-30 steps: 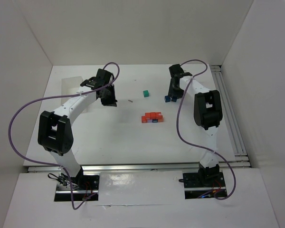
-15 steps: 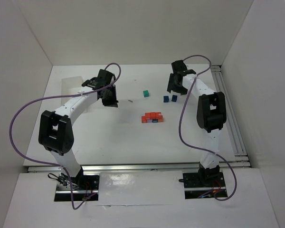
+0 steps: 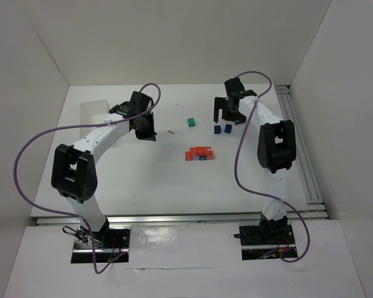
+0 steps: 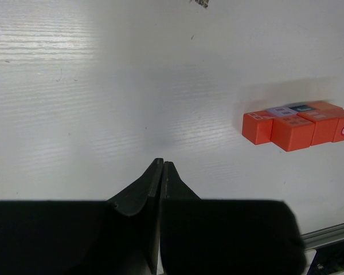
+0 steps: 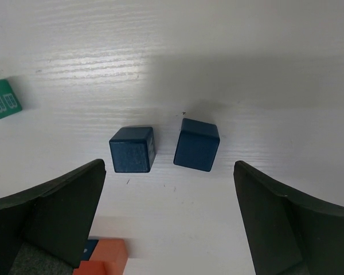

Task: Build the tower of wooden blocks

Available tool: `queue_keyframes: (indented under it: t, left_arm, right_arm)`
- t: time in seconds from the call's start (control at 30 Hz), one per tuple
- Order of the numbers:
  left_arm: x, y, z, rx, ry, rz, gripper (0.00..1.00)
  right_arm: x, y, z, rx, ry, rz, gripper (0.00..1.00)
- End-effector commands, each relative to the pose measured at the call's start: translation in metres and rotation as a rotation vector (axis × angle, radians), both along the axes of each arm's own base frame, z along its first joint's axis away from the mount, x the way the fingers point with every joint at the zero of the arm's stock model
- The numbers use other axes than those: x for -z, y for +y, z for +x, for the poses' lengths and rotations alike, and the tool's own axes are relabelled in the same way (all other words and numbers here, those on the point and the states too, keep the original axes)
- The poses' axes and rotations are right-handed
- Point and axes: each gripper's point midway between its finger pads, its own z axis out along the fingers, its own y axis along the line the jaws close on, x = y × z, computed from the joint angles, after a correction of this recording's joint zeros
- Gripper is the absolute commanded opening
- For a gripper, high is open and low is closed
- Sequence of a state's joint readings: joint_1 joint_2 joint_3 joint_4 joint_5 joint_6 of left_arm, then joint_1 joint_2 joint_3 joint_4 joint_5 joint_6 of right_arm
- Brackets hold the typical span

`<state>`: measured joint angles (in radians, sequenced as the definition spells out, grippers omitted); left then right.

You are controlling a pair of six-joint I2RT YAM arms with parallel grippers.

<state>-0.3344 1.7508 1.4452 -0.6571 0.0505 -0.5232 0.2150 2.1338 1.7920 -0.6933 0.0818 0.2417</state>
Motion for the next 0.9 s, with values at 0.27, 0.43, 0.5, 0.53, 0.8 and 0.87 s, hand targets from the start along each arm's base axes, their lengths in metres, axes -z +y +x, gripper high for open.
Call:
queue_keyframes:
  t: [0.27, 0.43, 0.5, 0.53, 0.8, 0.87]
  left_arm:
    - [-0.004, -0.009, 0.003, 0.021, -0.017, -0.015, 0.1]
    - [-0.008, -0.007, 0.004, 0.017, -0.028, -0.011, 0.1]
    - [-0.005, -0.006, 0.001, 0.017, -0.02, -0.008, 0.1]
    - [-0.005, -0.006, 0.001, 0.017, -0.019, -0.008, 0.1]
    - [-0.008, -0.005, 0.002, 0.012, -0.031, -0.004, 0.1]
    - [-0.008, -0.005, 0.002, 0.012, -0.031, -0.004, 0.1]
  right_arm:
    - [0.007, 0.006, -0.004, -0.088, 0.05, -0.029, 1.0]
    - [0.009, 0.008, -0.002, -0.086, 0.048, -0.048, 1.0]
    - [0.013, 0.007, -0.002, -0.086, 0.057, -0.049, 1.0]
    - [0.018, 0.007, -0.003, -0.087, 0.066, -0.051, 1.0]
    - [0.024, 0.019, -0.002, -0.119, 0.067, 0.007, 1.0]
    - [0.024, 0.024, -0.003, -0.128, 0.067, 0.007, 1.0]
